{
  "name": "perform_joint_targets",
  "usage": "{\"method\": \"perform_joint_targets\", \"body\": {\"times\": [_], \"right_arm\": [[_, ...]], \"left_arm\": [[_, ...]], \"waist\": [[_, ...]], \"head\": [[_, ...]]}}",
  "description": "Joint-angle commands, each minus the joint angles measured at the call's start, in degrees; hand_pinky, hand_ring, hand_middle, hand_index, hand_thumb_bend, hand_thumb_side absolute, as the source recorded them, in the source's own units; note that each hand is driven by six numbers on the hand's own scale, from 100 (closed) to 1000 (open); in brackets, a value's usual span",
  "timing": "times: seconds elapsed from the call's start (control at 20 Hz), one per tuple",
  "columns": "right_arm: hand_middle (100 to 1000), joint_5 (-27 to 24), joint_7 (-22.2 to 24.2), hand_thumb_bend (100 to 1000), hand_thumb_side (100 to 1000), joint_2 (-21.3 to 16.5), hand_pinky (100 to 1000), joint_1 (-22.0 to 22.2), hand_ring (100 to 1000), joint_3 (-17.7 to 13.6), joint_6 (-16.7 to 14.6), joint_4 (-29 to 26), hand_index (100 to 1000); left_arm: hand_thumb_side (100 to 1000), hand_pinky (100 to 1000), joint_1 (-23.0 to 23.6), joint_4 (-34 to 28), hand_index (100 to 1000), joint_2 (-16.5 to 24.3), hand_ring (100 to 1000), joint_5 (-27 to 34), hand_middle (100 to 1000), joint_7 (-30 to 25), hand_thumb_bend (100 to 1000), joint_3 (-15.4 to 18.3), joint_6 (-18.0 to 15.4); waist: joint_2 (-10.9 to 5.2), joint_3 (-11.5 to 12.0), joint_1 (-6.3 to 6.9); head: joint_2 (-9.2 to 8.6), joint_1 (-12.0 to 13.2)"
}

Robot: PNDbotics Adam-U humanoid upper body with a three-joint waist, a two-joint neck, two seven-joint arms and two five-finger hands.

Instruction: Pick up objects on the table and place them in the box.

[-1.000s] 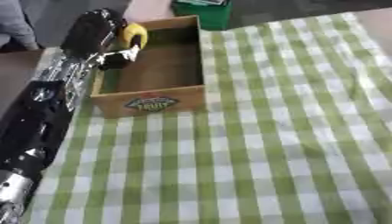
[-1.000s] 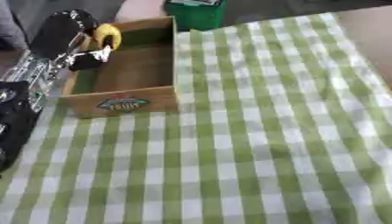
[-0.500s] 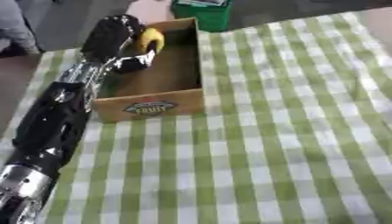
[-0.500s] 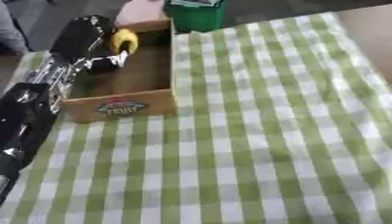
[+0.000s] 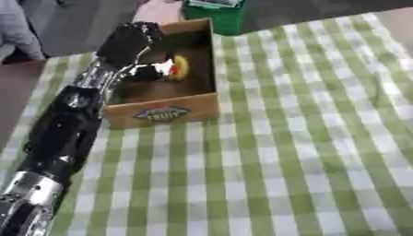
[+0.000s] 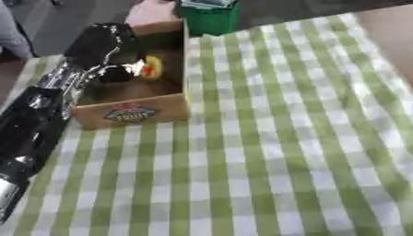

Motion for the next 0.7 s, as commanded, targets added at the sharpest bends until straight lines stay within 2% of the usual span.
{"method": "perform_joint_targets", "body": {"times": [0.05,0.15,0.35,0.4,0.5,0.7], "right_arm": [[562,-0.74,0.19,100,488,-1.77,667,-0.49,593,-0.48,0.29,-0.84,778],[562,-1.05,0.22,100,472,-1.87,667,-0.46,593,-0.57,0.44,-0.84,778],[562,-1.29,0.15,100,473,-2.06,667,0.07,594,-0.85,0.58,-0.84,778],[562,-1.32,0.07,100,472,-2.09,667,0.25,594,-0.94,0.58,-0.84,778],[562,-1.36,-0.12,100,472,-2.16,667,0.66,594,-1.13,0.58,-0.84,776],[563,-1.20,-0.91,100,471,-2.17,667,2.20,595,-1.76,0.42,-0.84,777]], "left_arm": [[952,531,-1.36,-1.23,837,1.65,773,-1.15,762,-1.24,157,0.85,1.67],[998,534,-1.36,-1.26,850,2.01,776,-0.58,769,-2.02,199,1.15,2.16],[1000,543,-1.03,-2.65,871,2.41,770,3.48,777,-0.07,335,2.42,3.15],[1000,550,-0.93,-3.51,881,2.39,759,6.05,772,2.04,382,3.01,3.75],[1000,565,-0.67,-5.36,891,2.48,742,12.77,763,7.49,415,3.86,4.64],[1000,574,0.65,-10.30,899,3.70,702,31.79,730,17.66,440,3.99,3.45]], "waist": [[-1.71,0.14,-0.35],[-1.99,0.29,-0.31],[-2.47,0.76,-0.31],[-2.62,0.95,-0.35],[-2.96,1.31,-0.42],[-4.01,2.55,-0.65]], "head": [[-0.26,-0.33],[-0.21,-0.47],[-0.08,-1.11],[0.06,-1.32],[0.33,-1.73],[1.86,-3.14]]}}
